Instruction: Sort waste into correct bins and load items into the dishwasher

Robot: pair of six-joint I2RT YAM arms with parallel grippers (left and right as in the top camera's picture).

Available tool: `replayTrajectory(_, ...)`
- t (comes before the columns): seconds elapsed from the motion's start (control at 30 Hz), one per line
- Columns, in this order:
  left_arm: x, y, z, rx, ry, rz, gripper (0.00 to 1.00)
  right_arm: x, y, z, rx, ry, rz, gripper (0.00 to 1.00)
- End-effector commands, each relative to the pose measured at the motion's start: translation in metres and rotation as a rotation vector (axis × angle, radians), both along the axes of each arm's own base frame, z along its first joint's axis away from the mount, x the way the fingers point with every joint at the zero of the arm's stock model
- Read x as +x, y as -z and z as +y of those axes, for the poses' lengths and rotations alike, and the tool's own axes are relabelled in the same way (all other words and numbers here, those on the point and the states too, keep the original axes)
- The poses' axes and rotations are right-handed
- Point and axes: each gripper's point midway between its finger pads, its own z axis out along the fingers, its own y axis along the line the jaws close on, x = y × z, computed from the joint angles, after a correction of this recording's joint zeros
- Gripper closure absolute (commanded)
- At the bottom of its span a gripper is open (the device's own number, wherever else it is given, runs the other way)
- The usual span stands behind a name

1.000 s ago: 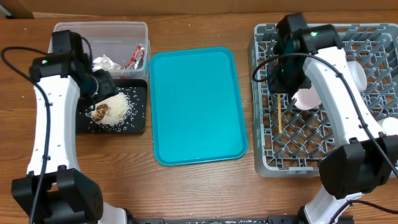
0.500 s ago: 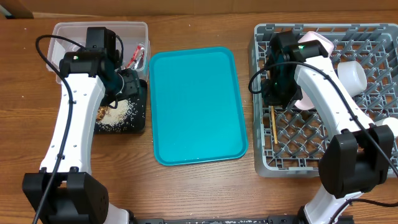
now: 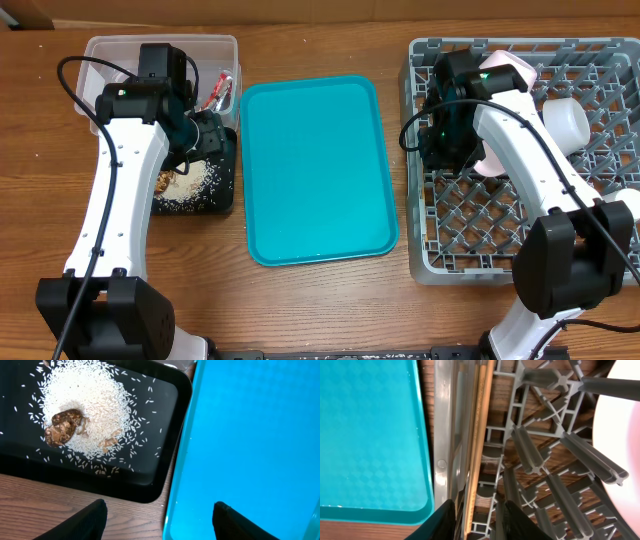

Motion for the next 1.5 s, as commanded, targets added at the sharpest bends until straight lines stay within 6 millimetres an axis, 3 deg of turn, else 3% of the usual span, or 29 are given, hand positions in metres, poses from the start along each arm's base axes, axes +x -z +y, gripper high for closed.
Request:
replayTrajectory(0.0,-0.001,-0.005,-0.001,0.007,0.002,-0.014,0.3,0.0,0.001,0.006,0.024,0.053,0.004,0.66)
replayTrajectory(0.13,-0.002,-0.005,-0.001,0.007,0.003,-0.012,0.29,0.002,0.0,0.007,0.027,0.142,0.004,0.66)
replayTrajectory(0.17,-0.002,-0.005,-0.001,0.007,0.011,-0.01,0.25,0.002,-0.002,0.007,0.032,0.159,-0.003,0.66)
replayTrajectory(0.23,-0.003,-0.005,-0.005,0.002,0.066,-0.009,0.25,0.006,-0.012,0.011,0.063,0.186,-0.04,0.65)
replayTrajectory(0.3,-0.004,-0.005,-0.011,0.003,0.108,-0.008,0.25,0.016,-0.032,0.017,0.131,0.185,-0.12,0.64)
replayTrajectory(0.4,-0.004,-0.005,-0.031,-0.003,0.174,-0.014,0.23,0.036,-0.094,0.015,0.255,0.197,-0.355,0.61)
replayTrajectory(0.43,-0.004,-0.006,-0.042,0.003,0.22,-0.021,0.22,0.041,-0.115,0.012,0.293,0.202,-0.433,0.42)
replayTrajectory(0.5,-0.005,-0.006,-0.054,0.009,0.275,-0.024,0.14,0.046,-0.137,0.005,0.317,0.208,-0.517,0.21)
replayTrajectory(0.53,-0.007,-0.006,-0.06,0.015,0.305,-0.024,0.05,0.047,-0.147,0.0,0.316,0.202,-0.556,0.17)
replayTrajectory(0.57,-0.009,-0.005,-0.065,0.018,0.331,-0.021,0.0,0.047,-0.15,-0.004,0.31,0.194,-0.569,0.16)
replayTrajectory(0.67,-0.021,-0.002,-0.067,0.003,0.331,0.03,0.0,0.034,-0.137,-0.031,0.226,0.228,-0.51,0.16)
replayTrajectory(0.77,-0.048,0.002,-0.052,-0.016,0.284,0.152,0.0,0.019,-0.127,-0.056,0.175,0.299,-0.441,0.08)
replayTrajectory(0.93,-0.086,-0.001,-0.046,-0.054,0.254,0.295,0.0,-0.008,-0.115,-0.064,0.15,0.332,-0.32,0.05)
replayTrajectory(1.1,-0.124,-0.025,-0.042,-0.054,0.25,0.338,0.0,-0.038,-0.105,-0.074,0.074,0.347,-0.215,0.01)
replayTrajectory(1.2,-0.13,-0.055,-0.038,-0.034,0.253,0.175,0.0,-0.05,-0.105,-0.074,0.077,0.347,-0.25,0.0)
replayTrajectory(1.33,-0.138,-0.121,-0.031,-0.004,0.24,-0.273,0.0,-0.072,-0.115,-0.071,0.123,0.343,-0.474,0.0)
replayTrajectory(1.4,-0.15,-0.137,-0.025,0.018,0.222,-0.418,0.0,-0.081,-0.126,-0.071,0.142,0.335,-0.602,0.0)
replayTrajectory(1.47,-0.163,-0.14,-0.017,0.038,0.178,-0.511,0.0,-0.091,-0.14,-0.071,0.158,0.328,-0.712,0.0)
